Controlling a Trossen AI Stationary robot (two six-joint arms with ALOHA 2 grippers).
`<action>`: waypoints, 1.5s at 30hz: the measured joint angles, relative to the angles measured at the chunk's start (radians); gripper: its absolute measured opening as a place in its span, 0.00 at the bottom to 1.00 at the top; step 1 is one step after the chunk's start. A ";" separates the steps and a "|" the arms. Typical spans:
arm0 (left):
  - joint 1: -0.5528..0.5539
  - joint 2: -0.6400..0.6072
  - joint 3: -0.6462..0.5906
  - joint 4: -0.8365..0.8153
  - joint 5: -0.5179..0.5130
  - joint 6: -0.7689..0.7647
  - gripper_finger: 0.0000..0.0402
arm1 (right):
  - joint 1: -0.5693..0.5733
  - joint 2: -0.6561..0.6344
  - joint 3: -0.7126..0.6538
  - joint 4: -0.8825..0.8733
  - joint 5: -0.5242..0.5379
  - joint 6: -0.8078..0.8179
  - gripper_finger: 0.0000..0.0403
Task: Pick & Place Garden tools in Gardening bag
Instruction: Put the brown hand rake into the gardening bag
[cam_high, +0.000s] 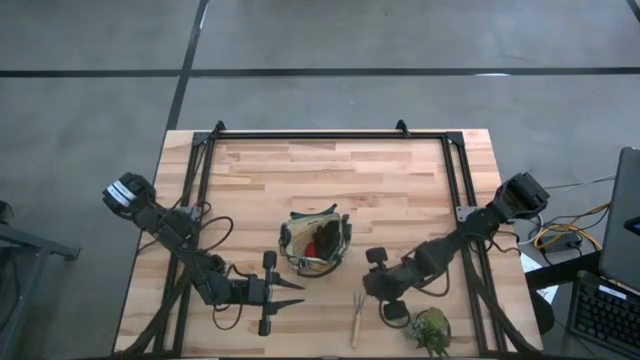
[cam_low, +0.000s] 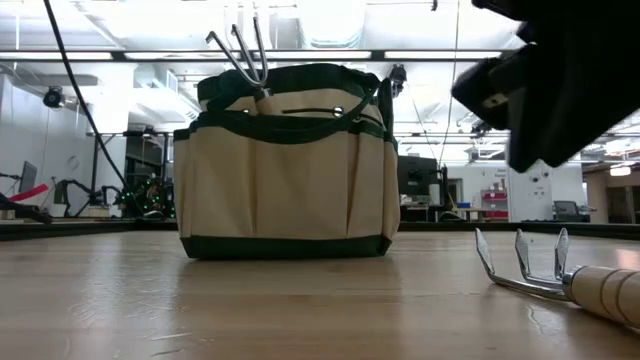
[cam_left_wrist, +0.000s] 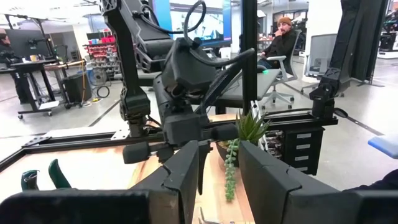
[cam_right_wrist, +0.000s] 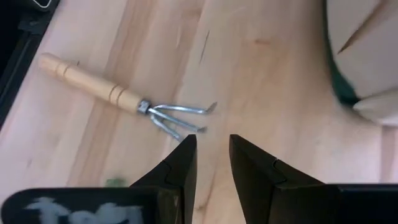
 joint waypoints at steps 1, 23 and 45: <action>0.001 0.000 0.000 -0.002 0.000 0.000 0.30 | 0.001 0.000 -0.010 0.006 0.003 0.017 0.22; 0.003 0.000 0.000 -0.021 -0.001 -0.009 0.30 | 0.015 0.037 -0.147 0.264 -0.042 0.161 0.24; 0.003 0.000 -0.002 -0.023 -0.001 -0.011 0.30 | 0.020 0.084 -0.152 0.290 -0.032 0.167 0.15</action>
